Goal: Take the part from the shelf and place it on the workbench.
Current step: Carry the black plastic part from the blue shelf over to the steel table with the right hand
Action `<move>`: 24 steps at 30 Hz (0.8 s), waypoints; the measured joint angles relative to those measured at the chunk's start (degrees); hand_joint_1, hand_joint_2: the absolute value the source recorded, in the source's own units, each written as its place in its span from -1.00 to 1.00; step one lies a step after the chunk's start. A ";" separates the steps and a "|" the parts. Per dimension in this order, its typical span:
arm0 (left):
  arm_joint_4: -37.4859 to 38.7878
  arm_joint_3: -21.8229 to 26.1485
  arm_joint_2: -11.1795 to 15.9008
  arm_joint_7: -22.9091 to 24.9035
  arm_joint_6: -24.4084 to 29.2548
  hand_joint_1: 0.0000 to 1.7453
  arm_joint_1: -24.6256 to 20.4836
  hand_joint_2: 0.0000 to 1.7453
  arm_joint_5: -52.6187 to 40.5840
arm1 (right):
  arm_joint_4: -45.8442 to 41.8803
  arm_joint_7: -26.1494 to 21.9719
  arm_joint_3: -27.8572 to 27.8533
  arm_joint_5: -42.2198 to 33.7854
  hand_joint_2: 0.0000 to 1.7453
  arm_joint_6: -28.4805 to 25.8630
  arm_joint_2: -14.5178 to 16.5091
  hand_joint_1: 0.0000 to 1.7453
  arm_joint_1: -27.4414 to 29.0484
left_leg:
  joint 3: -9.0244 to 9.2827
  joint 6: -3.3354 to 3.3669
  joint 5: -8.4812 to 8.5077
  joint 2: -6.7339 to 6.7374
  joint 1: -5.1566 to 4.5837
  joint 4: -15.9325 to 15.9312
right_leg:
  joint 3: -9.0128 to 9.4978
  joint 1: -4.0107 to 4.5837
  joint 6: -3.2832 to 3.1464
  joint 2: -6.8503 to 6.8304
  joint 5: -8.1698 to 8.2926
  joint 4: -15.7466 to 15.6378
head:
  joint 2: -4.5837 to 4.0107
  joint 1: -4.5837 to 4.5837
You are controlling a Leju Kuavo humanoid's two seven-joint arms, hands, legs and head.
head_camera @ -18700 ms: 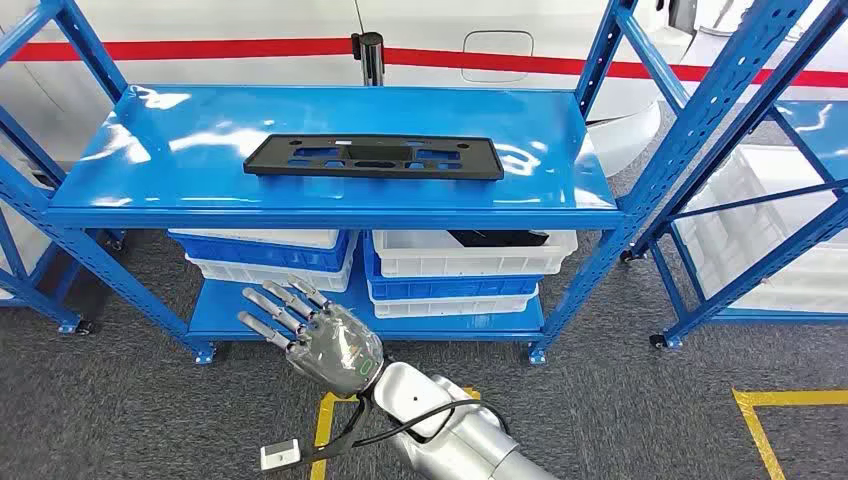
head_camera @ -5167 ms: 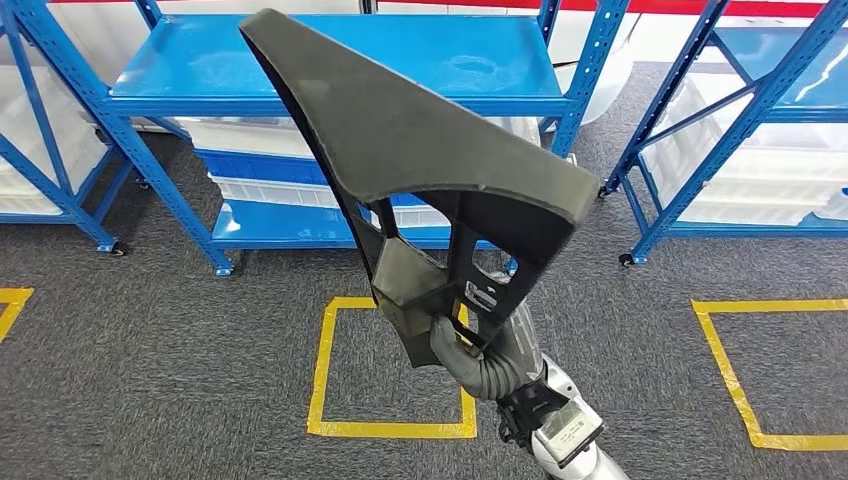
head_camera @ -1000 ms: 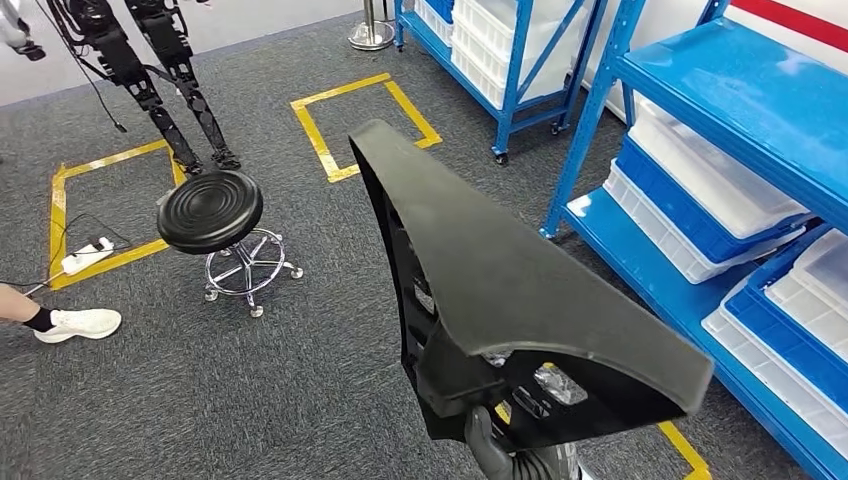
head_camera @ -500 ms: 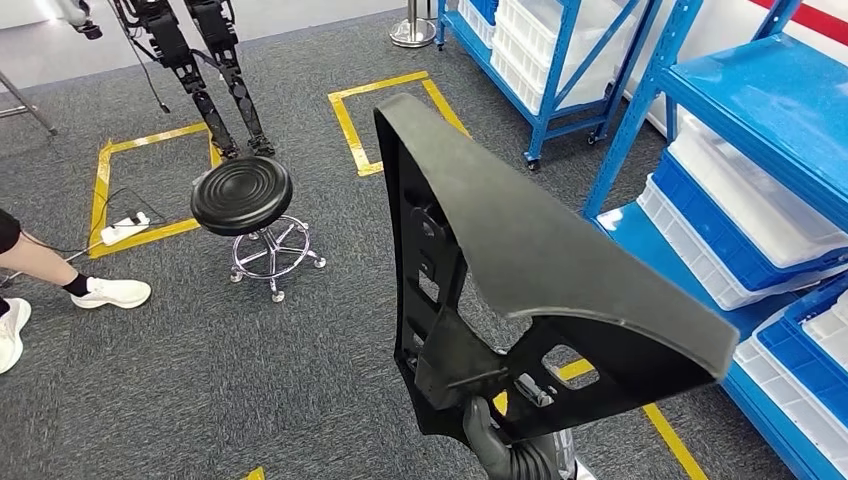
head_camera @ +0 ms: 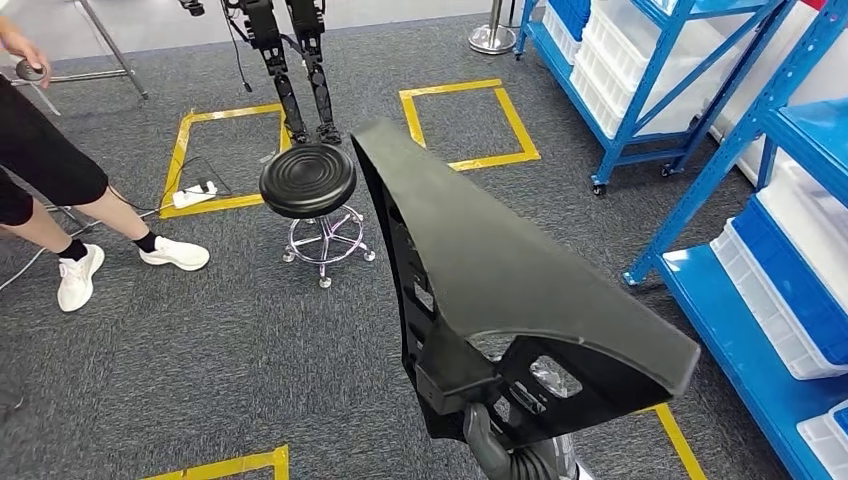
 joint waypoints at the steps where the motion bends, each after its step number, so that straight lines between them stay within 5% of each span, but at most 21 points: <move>1: 0.01 -0.01 0.01 0.02 0.00 -1.00 0.06 1.00 0.00 | 0.01 -0.01 -0.02 0.01 1.00 -0.08 0.05 1.00 0.00 | -0.22 -0.38 -0.08 -0.37 0.02 0.15 | 0.22 0.13 -0.42 0.13 0.11 -0.51 | 0.00 0.00; 3: 0.01 -0.02 0.03 0.04 -0.01 -1.00 0.27 1.00 -0.02 | 0.01 -0.02 -0.09 0.02 1.00 -0.20 0.18 1.00 -0.02 | -0.54 -0.97 -0.07 -0.73 0.33 0.22 | 0.38 0.28 -1.25 -0.64 0.35 -0.65 | 0.00 -0.02; 5: 0.01 -0.04 0.04 0.05 -0.01 -1.00 0.41 1.00 -0.05 | 0.00 -0.02 -0.15 0.02 1.00 -0.24 0.33 1.00 -0.06 | -1.29 -1.45 -1.17 1.26 0.50 1.86 | 0.50 0.12 -2.01 -1.51 0.48 -0.85 | 0.00 -0.23; 7: 0.02 -0.05 0.06 0.06 0.02 -1.00 0.33 1.00 -0.07 | -0.02 -0.02 -0.20 0.01 1.00 -0.24 0.46 1.00 -0.03 | -3.98 -1.94 -4.31 4.30 0.55 7.51 | 0.59 0.20 -2.54 -2.56 0.39 -0.95 | 0.00 -0.54; 9: 0.02 -0.06 0.08 0.07 0.03 -1.00 0.30 1.00 -0.07 | -0.03 -0.02 -0.25 0.01 1.00 -0.24 0.51 1.00 0.02 | -7.65 -2.30 -7.15 5.37 0.76 14.54 | 0.59 0.44 -2.79 -3.83 0.21 -0.94 | 0.00 -0.66; 10: 0.02 -0.06 0.07 0.08 0.02 -1.00 0.33 1.00 -0.07 | -0.03 -0.02 -0.27 0.01 1.00 -0.24 0.51 1.00 0.04 | -8.61 -2.38 -7.28 5.48 0.82 16.15 | 0.60 0.52 -2.89 -4.47 0.13 -0.93 | 0.00 -0.67; 12: 0.02 -0.06 0.07 0.08 0.01 -1.00 0.38 1.00 -0.07 | -0.03 -0.02 -0.30 0.02 1.00 -0.24 0.51 1.00 0.05 | -7.13 -2.27 -4.51 5.97 0.88 12.79 | 0.78 0.61 -2.99 -5.61 -0.05 -0.93 | 0.00 -0.67; 14: 0.02 -0.06 0.09 0.08 0.02 -1.00 0.33 1.00 -0.07 | -0.03 -0.02 -0.32 0.02 1.00 -0.24 0.57 1.00 0.04 | -3.10 -1.80 -1.15 8.08 0.58 4.98 | 1.12 0.85 -2.85 -6.55 -0.30 -0.93 | 0.00 -0.67; 16: 0.02 -0.06 0.11 0.08 0.02 -1.00 0.24 1.00 -0.07 | -0.03 -0.03 -0.36 0.02 1.00 -0.24 0.67 1.00 0.03 | -1.10 -1.19 -0.24 9.49 0.00 0.97 | 1.37 1.09 -2.45 -7.33 -0.56 -0.96 | 0.00 -0.64; 19: 0.01 -0.07 0.19 0.09 0.07 -1.00 0.24 1.00 -0.07 | -0.07 -0.03 -0.41 0.03 1.00 -0.24 0.78 1.00 -0.01 | -0.80 -0.23 -0.13 8.03 -0.33 0.17 | 1.83 1.05 -1.62 -8.19 -0.84 -1.12 | 0.00 -0.61; 21: 0.00 -0.08 0.21 0.10 0.08 -1.00 0.18 1.00 -0.06 | -0.15 -0.04 -0.43 0.04 1.00 -0.26 0.78 1.00 -0.05 | -0.08 0.48 0.49 6.79 0.02 -0.80 | 0.99 1.06 -1.50 -5.91 -2.30 1.50 | 0.00 -0.44; 24: 0.00 -0.07 0.17 0.12 0.05 -1.00 0.01 1.00 0.01 | -0.21 -0.07 -0.48 0.11 1.00 -0.28 0.70 1.00 0.21 | 0.11 0.96 0.84 4.74 0.25 -1.13 | -4.41 0.97 -2.10 -2.76 -6.48 12.11 | 0.00 0.01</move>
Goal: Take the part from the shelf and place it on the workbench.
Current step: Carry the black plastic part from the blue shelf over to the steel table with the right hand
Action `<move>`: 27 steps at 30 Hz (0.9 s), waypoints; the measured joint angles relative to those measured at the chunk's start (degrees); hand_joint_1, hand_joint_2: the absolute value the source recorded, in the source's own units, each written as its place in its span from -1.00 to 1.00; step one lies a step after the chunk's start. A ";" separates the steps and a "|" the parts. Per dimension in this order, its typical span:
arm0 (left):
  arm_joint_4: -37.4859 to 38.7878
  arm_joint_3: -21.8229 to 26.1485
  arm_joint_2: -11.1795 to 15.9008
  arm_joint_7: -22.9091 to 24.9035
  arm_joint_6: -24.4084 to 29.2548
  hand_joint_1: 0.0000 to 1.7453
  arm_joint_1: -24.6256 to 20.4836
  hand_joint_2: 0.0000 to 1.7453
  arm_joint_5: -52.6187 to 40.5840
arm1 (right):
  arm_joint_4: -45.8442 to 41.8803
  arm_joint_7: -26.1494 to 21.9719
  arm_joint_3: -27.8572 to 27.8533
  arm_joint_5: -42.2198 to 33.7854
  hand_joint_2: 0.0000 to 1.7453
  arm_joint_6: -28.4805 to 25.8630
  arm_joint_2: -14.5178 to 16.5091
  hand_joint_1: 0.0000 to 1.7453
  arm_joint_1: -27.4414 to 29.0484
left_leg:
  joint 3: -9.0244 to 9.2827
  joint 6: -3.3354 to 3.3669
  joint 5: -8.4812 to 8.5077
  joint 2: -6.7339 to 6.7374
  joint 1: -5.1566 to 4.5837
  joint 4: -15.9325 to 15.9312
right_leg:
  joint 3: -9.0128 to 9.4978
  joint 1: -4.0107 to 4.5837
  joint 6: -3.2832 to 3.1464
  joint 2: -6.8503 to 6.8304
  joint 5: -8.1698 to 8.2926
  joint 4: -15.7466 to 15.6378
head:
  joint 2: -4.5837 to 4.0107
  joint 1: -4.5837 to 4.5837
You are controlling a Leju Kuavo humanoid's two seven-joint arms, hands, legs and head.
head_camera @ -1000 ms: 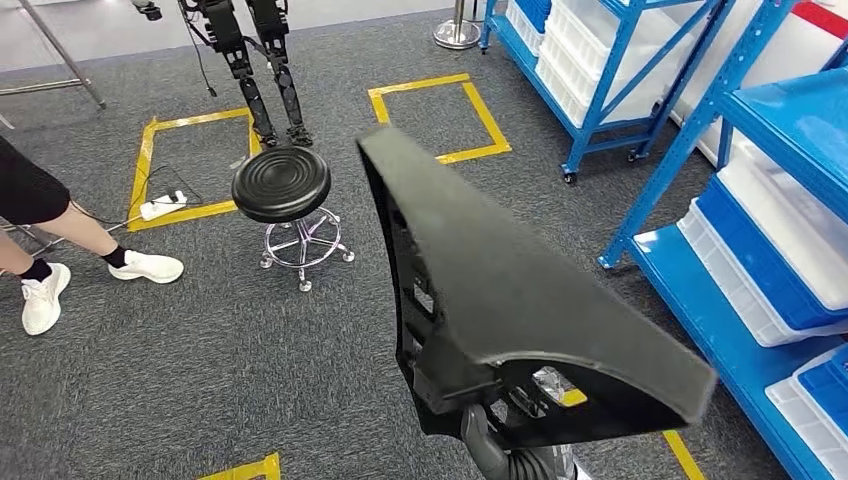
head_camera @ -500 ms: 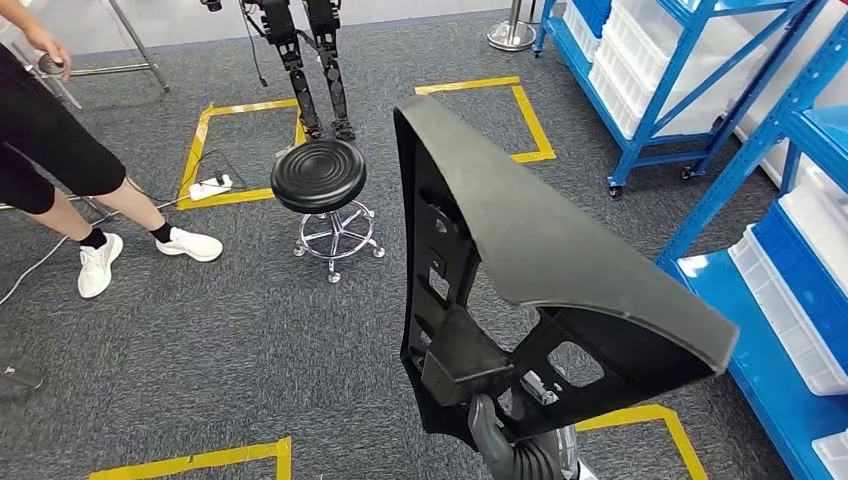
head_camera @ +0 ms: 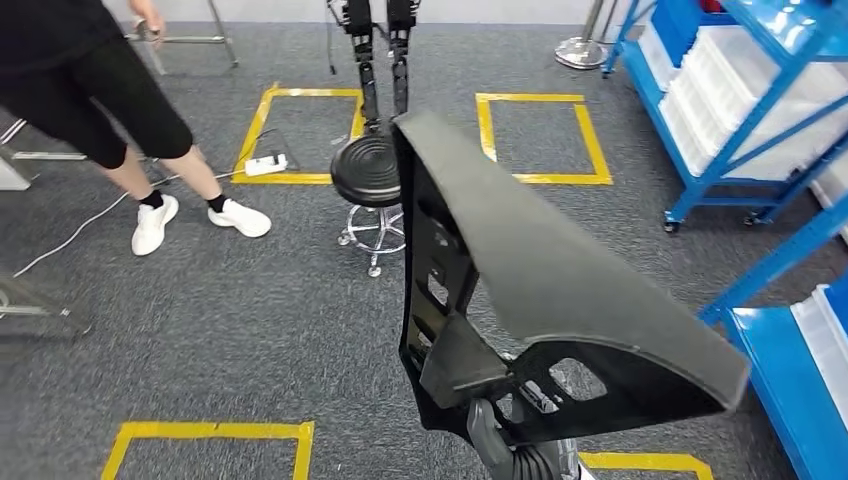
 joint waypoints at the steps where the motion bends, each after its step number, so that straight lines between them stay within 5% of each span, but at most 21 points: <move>1: 0.00 0.01 0.00 0.01 -0.01 -1.00 0.01 1.00 0.04 | 0.01 0.01 -0.02 0.07 1.00 0.01 -0.03 1.00 0.12 | -0.02 0.00 -0.01 -0.77 0.00 0.02 | -1.46 -0.01 0.13 0.14 -0.53 2.36 | 0.00 0.04; 3: 0.00 0.01 -0.02 0.01 -0.02 -1.00 0.05 1.00 0.17 | 0.02 0.00 -0.04 0.17 1.00 0.02 -0.11 1.00 0.32 | 0.07 -0.08 -0.05 -2.39 0.04 0.07 | -1.22 -0.11 1.03 0.38 1.28 0.52 | 0.00 0.06; 5: 0.00 0.01 -0.11 0.01 -0.04 -1.00 0.08 1.00 0.32 | 0.03 -0.08 -0.07 0.19 1.00 0.03 -0.31 1.00 0.49 | 0.11 -0.44 -0.22 -3.94 -0.02 0.34 | 2.01 -0.47 1.98 1.86 4.84 -7.38 | 0.00 0.13; 7: 0.00 0.01 -0.17 -0.02 0.00 -1.00 0.12 1.00 0.42 | 0.05 -0.21 -0.09 0.19 1.00 0.04 -0.51 1.00 0.67 | -0.13 -1.07 -0.57 -5.16 -0.17 0.77 | 4.18 -0.78 1.75 3.22 6.79 -12.49 | 0.01 0.10; 10: 0.00 0.01 -0.22 -0.03 0.33 -1.00 0.42 1.00 0.44 | 0.13 -0.29 -0.18 0.19 1.00 0.04 -0.69 1.00 0.77 | -0.58 -1.99 -0.81 -6.09 0.22 1.07 | 4.75 -0.62 0.41 2.43 7.18 -13.17 | 0.01 0.05; 12: 0.01 0.01 -0.33 0.01 0.53 -1.00 0.53 1.00 0.31 | 0.13 -0.28 -0.20 0.19 1.00 0.04 -0.60 1.00 0.70 | -1.64 -2.56 -2.21 -3.99 0.38 3.28 | 4.92 -0.74 -0.36 1.46 7.25 -13.33 | 0.00 -0.23; 14: 0.02 0.00 -0.43 0.07 0.71 -1.00 0.40 1.00 0.08 | 0.13 -0.23 -0.22 0.20 1.00 0.09 -0.46 1.00 0.71 | -4.79 -3.09 -5.57 -0.71 0.41 9.58 | 5.01 -0.61 -0.91 0.36 7.08 -13.38 | 0.00 -0.64; 16: 0.02 -0.01 -0.48 0.15 0.87 -1.00 0.35 1.00 -0.08 | 0.14 -0.09 -0.24 0.21 1.00 0.28 -0.40 1.00 0.72 | -8.23 -3.43 -7.92 0.58 0.58 15.96 | 5.04 -0.35 -1.20 -0.92 6.87 -13.37 | 0.00 -0.74; 17: 0.02 0.00 -0.50 0.19 0.92 -1.00 0.37 1.00 -0.10 | 0.14 -0.03 -0.24 0.21 1.00 0.45 -0.39 1.00 0.72 | -8.82 -3.46 -7.68 0.78 0.62 16.84 | 5.10 -0.25 -1.29 -1.54 6.77 -13.37 | 0.00 -0.75; 21: 0.01 0.00 -0.48 0.25 1.05 -1.00 0.35 1.00 -0.11 | 0.16 -0.09 -0.20 0.01 1.00 1.21 -0.39 1.00 0.75 | -2.60 -2.33 -1.33 3.46 0.21 4.76 | 5.82 0.17 -1.15 -3.56 6.18 -13.38 | 0.00 -0.70; 23: -0.02 -0.01 -0.45 0.27 1.12 -1.00 0.29 1.00 -0.13 | 0.20 -0.28 -0.18 -0.28 1.00 1.40 -0.46 1.00 0.80 | -1.18 -1.58 -0.90 4.74 -0.39 1.87 | 6.09 0.30 -0.73 -4.44 5.92 -13.45 | 0.00 -0.64; 25: -0.02 -0.02 -0.39 0.29 1.26 -1.00 0.32 1.00 -0.11 | 0.27 -0.48 -0.16 -0.62 1.00 1.66 -0.51 1.00 0.83 | -0.98 -0.94 -0.86 3.91 -0.59 1.16 | 6.36 0.33 -0.13 -5.22 5.68 -13.63 | 0.00 -0.69; 27: -0.02 -0.02 -0.42 0.29 1.43 -1.00 0.37 1.00 -0.08 | 0.36 -0.68 -0.15 -1.00 1.00 1.89 -0.58 1.00 0.84 | -0.39 -0.44 -0.32 2.68 -0.29 0.20 | 5.97 0.33 0.20 -3.74 4.73 -12.23 | 0.00 -0.63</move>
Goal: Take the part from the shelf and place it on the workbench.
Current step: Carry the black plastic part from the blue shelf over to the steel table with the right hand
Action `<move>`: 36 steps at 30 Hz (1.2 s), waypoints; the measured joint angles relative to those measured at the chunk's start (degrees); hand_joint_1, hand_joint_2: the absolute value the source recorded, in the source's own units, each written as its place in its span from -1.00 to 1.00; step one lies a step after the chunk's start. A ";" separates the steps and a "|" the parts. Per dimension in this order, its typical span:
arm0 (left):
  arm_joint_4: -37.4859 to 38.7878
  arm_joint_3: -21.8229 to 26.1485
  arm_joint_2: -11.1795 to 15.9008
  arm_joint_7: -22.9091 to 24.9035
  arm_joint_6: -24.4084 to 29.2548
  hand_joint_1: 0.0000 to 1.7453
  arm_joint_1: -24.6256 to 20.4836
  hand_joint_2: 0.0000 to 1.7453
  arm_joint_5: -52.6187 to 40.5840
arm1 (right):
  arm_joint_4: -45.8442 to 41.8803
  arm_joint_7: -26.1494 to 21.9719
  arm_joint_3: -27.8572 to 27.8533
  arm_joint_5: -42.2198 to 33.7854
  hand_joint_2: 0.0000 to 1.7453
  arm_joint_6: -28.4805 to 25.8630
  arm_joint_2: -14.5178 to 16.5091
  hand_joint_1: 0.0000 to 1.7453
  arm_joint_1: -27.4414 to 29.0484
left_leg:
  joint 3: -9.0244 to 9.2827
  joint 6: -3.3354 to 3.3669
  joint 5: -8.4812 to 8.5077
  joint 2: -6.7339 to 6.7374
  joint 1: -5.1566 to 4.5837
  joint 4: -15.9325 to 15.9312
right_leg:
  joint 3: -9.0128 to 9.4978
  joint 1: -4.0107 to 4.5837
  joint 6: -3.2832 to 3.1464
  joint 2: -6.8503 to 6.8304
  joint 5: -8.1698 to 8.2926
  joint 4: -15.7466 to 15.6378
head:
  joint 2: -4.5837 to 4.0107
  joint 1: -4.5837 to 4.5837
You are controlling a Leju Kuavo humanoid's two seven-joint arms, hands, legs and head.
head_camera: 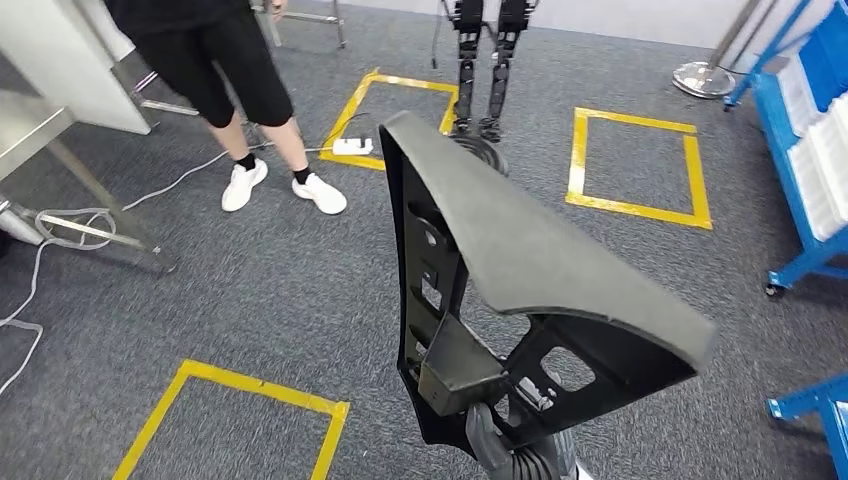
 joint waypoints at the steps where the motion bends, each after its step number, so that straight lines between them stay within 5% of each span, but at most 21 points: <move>1: 0.00 0.00 -0.05 0.00 0.04 -1.00 -0.02 1.00 0.01 | 0.07 -0.13 0.00 -0.14 1.00 0.04 -0.08 1.00 0.03 | 0.27 0.19 0.25 -0.59 0.20 -0.37 | -1.04 -0.08 -0.06 1.34 -1.10 2.27 | 0.00 0.16; 3: 0.00 0.00 -0.14 -0.01 0.07 -1.00 -0.08 1.00 -0.01 | 0.28 -0.31 -0.01 -0.32 1.00 0.04 -0.26 1.00 0.14 | 0.30 0.40 0.31 -1.88 0.22 -0.44 | -4.65 -0.38 -0.32 3.29 -3.96 9.46 | 0.00 0.39; 5: 0.00 0.00 -0.21 -0.02 0.07 -1.00 -0.05 1.00 -0.09 | 0.49 -0.35 -0.02 -0.36 1.00 0.04 -0.41 1.00 0.21 | 0.34 0.41 0.28 -3.46 0.27 -0.38 | -7.45 -0.68 0.19 3.74 -4.94 14.11 | 0.00 0.51; 6: 0.01 0.00 -0.27 -0.02 0.07 -1.00 -0.03 1.00 -0.17 | 0.54 -0.36 -0.02 -0.36 1.00 0.04 -0.44 1.00 0.20 | 0.39 0.31 0.22 -4.30 0.34 -0.31 | -7.36 -0.85 0.81 3.87 -4.02 13.31 | 0.00 0.52; 9: 0.01 0.01 -0.41 -0.02 0.07 -1.00 0.00 1.00 -0.48 | 0.57 -0.36 -0.03 -0.34 1.00 0.04 -0.46 1.00 0.14 | 0.34 -0.53 -0.32 -6.64 0.52 0.47 | -3.08 -1.54 2.48 5.55 0.72 3.02 | 0.00 0.63; 11: 0.00 0.01 -0.40 -0.06 0.07 -1.00 0.08 1.00 -0.68 | 0.58 -0.39 -0.04 -0.33 1.00 -0.01 -0.44 1.00 0.10 | -0.06 -1.32 -0.69 -7.65 0.40 1.06 | -1.58 -1.56 1.82 6.45 1.74 -0.16 | 0.00 0.75; 13: 0.00 -0.02 -0.39 -0.10 0.04 -1.00 0.30 1.00 -1.00 | 0.56 -0.40 -0.07 -0.14 1.00 -0.16 -0.36 1.00 0.10 | -0.32 -1.75 -0.74 -8.27 0.56 1.19 | -1.39 -1.38 0.63 5.88 1.82 -0.11 | 0.00 0.76; 16: 0.01 -0.28 -0.38 -0.11 0.01 -1.00 0.54 1.00 -1.28 | 0.34 -0.14 -0.08 0.40 1.00 -0.44 -0.11 1.00 0.09 | -1.53 -2.34 -2.41 -5.55 0.86 3.97 | -1.11 -1.38 -0.34 4.71 1.84 -0.28 | 0.00 0.54; 18: 0.01 -0.67 -0.38 -0.11 -0.02 -1.00 0.43 1.00 -1.30 | 0.09 0.26 -0.09 0.80 1.00 -0.52 0.13 1.00 0.13 | -4.77 -2.76 -5.47 -2.80 0.84 10.34 | -1.02 -1.05 -0.84 3.65 1.68 -0.29 | 0.00 0.31; 20: 0.02 -0.90 -0.41 -0.05 -0.18 -1.00 0.36 1.00 -1.35 | -0.02 0.74 -0.14 1.18 1.00 -0.48 0.23 1.00 0.14 | -7.69 -2.78 -6.93 -2.04 0.87 15.47 | -0.95 -0.72 -1.22 2.43 1.47 -0.27 | 0.00 0.28; 22: 0.02 -0.96 -0.44 0.05 -0.32 -1.00 0.39 1.00 -1.48 | -0.07 1.03 -0.21 1.38 1.00 -0.30 0.34 1.00 0.13 | -6.97 -2.33 -4.70 -1.70 0.81 13.47 | -0.72 -0.43 -1.51 1.29 1.24 -0.28 | 0.00 0.27; 24: 0.01 -1.01 -0.43 0.13 -0.32 -1.00 0.34 1.00 -1.61 | -0.21 1.19 -0.27 1.49 1.00 -0.09 0.59 1.00 0.12 | -3.48 -1.34 -1.62 0.31 0.29 6.75 | -0.34 -0.12 -1.58 0.31 0.98 -0.32 | 0.00 0.29; 27: 0.00 -1.05 -0.42 0.20 -0.32 -1.00 0.05 1.00 -1.73 | -0.50 1.28 -0.31 1.58 1.00 0.01 0.74 1.00 0.13 | -1.35 -0.41 -1.09 2.37 -0.74 2.28 | -0.02 0.23 -1.06 -1.06 0.59 -0.45 | 0.00 0.33; 29: 0.00 -1.07 -0.44 0.32 -0.32 -1.00 0.05 1.00 -1.73 | -0.63 1.30 -0.35 1.62 1.00 0.03 0.73 1.00 0.13 | -1.06 -0.08 -0.78 1.01 -0.67 1.55 | 0.27 0.33 -0.55 -1.84 0.33 -0.54 | 0.01 0.28; 31: 0.00 -1.07 -0.51 0.42 -0.32 -1.00 0.13 1.00 -1.57 | -0.79 1.23 -0.40 1.61 1.00 0.09 0.67 1.00 0.15 | -0.32 0.36 -0.12 -0.36 -0.23 0.44 | -0.31 0.38 -0.28 -0.05 -0.82 1.42 | 0.01 0.34; 33: 0.00 -1.07 -0.61 0.45 -0.32 -1.00 0.08 1.00 -1.20 | -0.76 1.03 -0.42 1.47 1.00 0.16 0.48 1.00 0.29 | 0.03 0.65 0.21 -1.67 0.04 -0.01 | -3.22 0.11 -0.48 2.84 -3.47 7.51 | 0.00 0.55; 36: 0.00 -1.06 -0.73 0.48 -0.31 -1.00 0.04 1.00 -0.73 | -0.40 0.63 -0.42 1.18 1.00 0.20 -0.03 1.00 0.50 | 0.02 0.69 0.21 -4.07 0.16 0.08 | -7.48 -0.39 0.13 3.90 -5.27 14.64 | 0.00 0.68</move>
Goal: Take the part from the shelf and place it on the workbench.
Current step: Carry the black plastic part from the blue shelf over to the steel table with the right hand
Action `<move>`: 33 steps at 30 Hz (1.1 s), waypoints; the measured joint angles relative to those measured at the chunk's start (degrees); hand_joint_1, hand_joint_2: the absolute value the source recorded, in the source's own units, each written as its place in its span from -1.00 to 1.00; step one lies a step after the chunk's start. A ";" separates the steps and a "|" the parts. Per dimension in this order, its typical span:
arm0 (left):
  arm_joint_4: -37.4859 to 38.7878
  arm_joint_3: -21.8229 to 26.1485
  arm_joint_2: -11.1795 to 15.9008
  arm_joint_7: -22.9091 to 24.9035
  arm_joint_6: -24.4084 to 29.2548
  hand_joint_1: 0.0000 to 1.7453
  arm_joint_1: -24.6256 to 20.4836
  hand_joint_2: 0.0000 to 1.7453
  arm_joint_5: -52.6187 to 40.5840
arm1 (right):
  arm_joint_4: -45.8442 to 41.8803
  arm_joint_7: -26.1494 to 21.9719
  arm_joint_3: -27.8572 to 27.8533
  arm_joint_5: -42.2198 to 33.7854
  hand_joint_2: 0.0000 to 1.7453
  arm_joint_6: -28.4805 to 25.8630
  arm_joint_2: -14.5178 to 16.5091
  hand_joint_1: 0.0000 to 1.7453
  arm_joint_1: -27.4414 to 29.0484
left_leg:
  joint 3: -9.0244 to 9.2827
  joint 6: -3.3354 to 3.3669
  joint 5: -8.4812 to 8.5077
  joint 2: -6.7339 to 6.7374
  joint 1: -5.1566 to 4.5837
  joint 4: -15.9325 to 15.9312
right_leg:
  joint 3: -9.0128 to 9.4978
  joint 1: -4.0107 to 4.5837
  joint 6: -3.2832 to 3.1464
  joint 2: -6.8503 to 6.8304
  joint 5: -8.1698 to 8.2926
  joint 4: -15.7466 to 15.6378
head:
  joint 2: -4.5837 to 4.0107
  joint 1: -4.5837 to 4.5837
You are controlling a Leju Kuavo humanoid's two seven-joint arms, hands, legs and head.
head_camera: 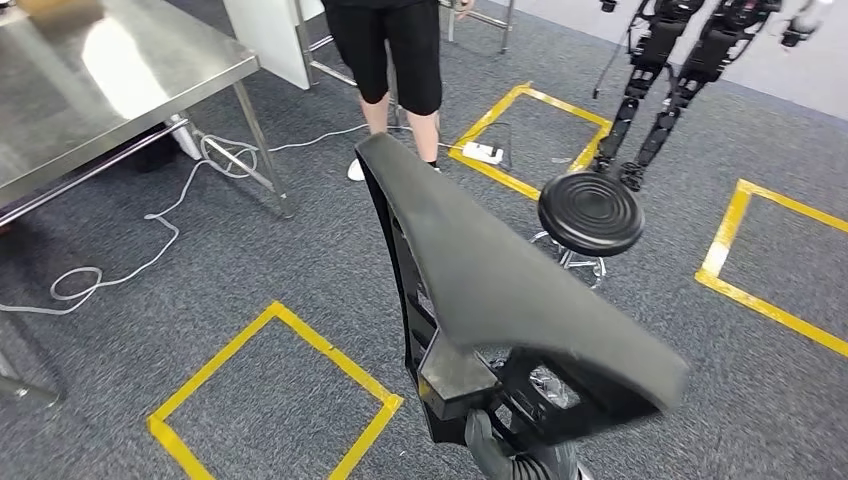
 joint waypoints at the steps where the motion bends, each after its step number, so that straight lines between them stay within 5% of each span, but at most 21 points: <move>1: 0.00 0.01 -0.03 0.02 0.01 -1.00 0.02 1.00 0.04 | 0.09 -0.08 0.00 -0.04 1.00 0.00 -0.14 1.00 0.00 | 0.06 -0.09 -0.05 -0.81 0.07 0.05 | 0.33 -0.19 0.61 0.13 1.10 -1.36 | 0.00 0.01; 3: 0.00 0.01 -0.09 0.04 0.01 -1.00 0.04 1.00 0.04 | 0.17 -0.18 0.00 -0.08 1.00 -0.01 -0.31 1.00 -0.03 | 0.13 -0.57 -0.31 -2.36 0.16 0.38 | 3.17 -0.75 1.91 1.50 4.63 -8.67 | 0.00 0.06; 4: 0.00 0.01 -0.10 0.05 0.02 -1.00 0.05 1.00 0.04 | 0.17 -0.21 0.00 -0.09 1.00 -0.01 -0.35 1.00 -0.04 | 0.07 -0.95 -0.59 -3.06 0.11 0.69 | 4.51 -0.98 2.06 2.28 6.03 -11.98 | 0.00 0.08; 6: 0.00 0.01 -0.10 0.07 0.03 -1.00 0.11 1.00 0.05 | 0.19 -0.24 -0.01 -0.10 1.00 -0.01 -0.44 1.00 -0.07 | -0.19 -1.70 -1.08 -4.05 0.07 1.17 | 5.87 -1.00 1.46 3.04 7.07 -14.92 | 0.00 0.04; 8: 0.00 0.02 -0.10 0.08 0.04 -1.00 0.30 1.00 0.09 | 0.19 -0.25 -0.02 -0.13 1.00 -0.01 -0.48 1.00 -0.17 | -0.39 -2.26 -1.30 -4.57 0.45 1.35 | 6.28 -0.93 0.42 2.23 7.12 -14.96 | 0.01 -0.05; 10: 0.01 0.02 -0.13 0.07 0.03 -1.00 0.49 1.00 0.10 | 0.16 -0.27 -0.03 -0.14 1.00 -0.03 -0.44 1.00 -0.29 | -1.12 -2.84 -2.28 -2.38 0.66 2.99 | 6.59 -1.04 -0.31 1.38 7.15 -15.10 | 0.01 -0.28; 12: 0.01 0.01 -0.09 0.03 0.01 -1.00 0.43 1.00 0.09 | 0.14 -0.31 -0.07 -0.09 1.00 -0.11 -0.40 1.00 -0.28 | -3.85 -3.42 -5.16 0.93 0.70 8.48 | 6.88 -0.87 -0.93 0.32 6.95 -15.15 | 0.00 -0.59; 14: 0.00 0.01 -0.04 -0.02 -0.02 -1.00 0.33 1.00 0.00 | 0.13 -0.32 -0.16 0.04 1.00 -0.25 -0.39 1.00 -0.26 | -7.52 -3.76 -7.71 2.04 0.89 15.05 | 7.10 -0.62 -1.38 -0.87 6.63 -15.12 | 0.00 -0.69; 15: 0.00 0.01 -0.03 -0.05 -0.03 -1.00 0.33 1.00 -0.09 | 0.10 -0.27 -0.22 0.19 1.00 -0.36 -0.39 1.00 -0.27 | -8.44 -3.80 -7.56 2.18 0.94 16.34 | 7.24 -0.55 -1.47 -1.45 6.43 -15.11 | 0.00 -0.70; 16: 0.00 0.01 -0.03 -0.07 -0.04 -1.00 0.34 1.00 -0.19 | 0.07 -0.20 -0.27 0.34 1.00 -0.50 -0.38 1.00 -0.27 | -8.25 -3.74 -6.32 2.32 0.98 15.47 | 7.46 -0.52 -1.47 -2.00 6.21 -15.11 | 0.00 -0.71; 19: 0.00 -0.01 0.10 -0.12 0.01 -1.00 0.28 1.00 -0.38 | -0.18 -0.01 -0.39 0.76 1.00 -0.92 -0.35 1.00 -0.31 | -3.33 -3.05 -1.14 4.23 0.68 5.38 | 8.51 -0.28 -1.03 -3.50 5.39 -15.18 | 0.00 -0.66; 21: 0.00 -0.01 0.17 -0.15 0.05 -1.00 0.15 1.00 -0.39 | -0.34 0.02 -0.45 0.86 1.00 -1.05 -0.35 1.00 -0.34 | -1.79 -2.52 -0.66 5.10 0.15 2.34 | 8.94 -0.06 -0.50 -4.25 5.00 -15.38 | 0.00 -0.63; 23: -0.01 -0.01 0.20 -0.17 0.22 -1.00 0.09 1.00 -0.33 | -0.40 0.03 -0.48 0.86 1.00 -1.00 -0.36 1.00 -0.51 | -1.70 -1.90 -0.67 4.10 -0.20 1.94 | 9.29 0.06 0.12 -4.98 4.81 -15.78 | 0.01 -0.68; 25: -0.01 -0.01 0.15 -0.19 0.37 -1.00 0.13 1.00 -0.21 | -0.36 0.03 -0.48 0.77 1.00 -0.88 -0.37 1.00 -0.87 | -1.05 -1.20 -0.30 3.04 -0.07 0.94 | 9.15 0.07 0.51 -3.95 4.08 -14.86 | 0.01 -0.60; 28: 0.00 -0.01 0.02 -0.19 0.38 -1.00 -0.05 1.00 -0.13 | -0.12 0.03 -0.47 0.60 1.00 -0.76 -0.41 1.00 -1.27 | -0.53 -0.62 0.01 1.41 0.25 0.29 | 4.47 -0.04 -0.04 -0.66 0.40 -5.92 | 0.00 -0.30; 30: 0.00 -0.01 0.01 -0.19 0.39 -1.00 -0.11 1.00 -0.12 | 0.18 0.14 -0.48 0.53 1.00 -0.61 -0.44 1.00 -1.50 | -0.49 -0.55 -0.06 -0.02 0.26 0.32 | 0.82 -0.06 0.11 -0.10 -0.78 -0.38 | 0.00 -0.21; 31: 0.00 -0.01 -0.01 -0.18 0.40 -1.00 -0.11 1.00 -0.12 | 0.29 0.23 -0.48 0.50 1.00 -0.49 -0.44 1.00 -1.69 | -0.43 -0.56 -0.10 -0.80 0.28 0.34 | 0.27 -0.08 0.54 0.01 -0.04 -0.35 | 0.00 -0.21; 33: 0.00 -0.01 -0.05 -0.17 0.40 -1.00 -0.10 1.00 -0.12 | 0.40 0.47 -0.48 0.46 1.00 -0.27 -0.43 1.00 -2.15 | -0.27 -0.77 -0.23 -2.36 0.33 0.43 | 2.16 -0.33 1.65 0.87 3.51 -6.19 | 0.00 -0.19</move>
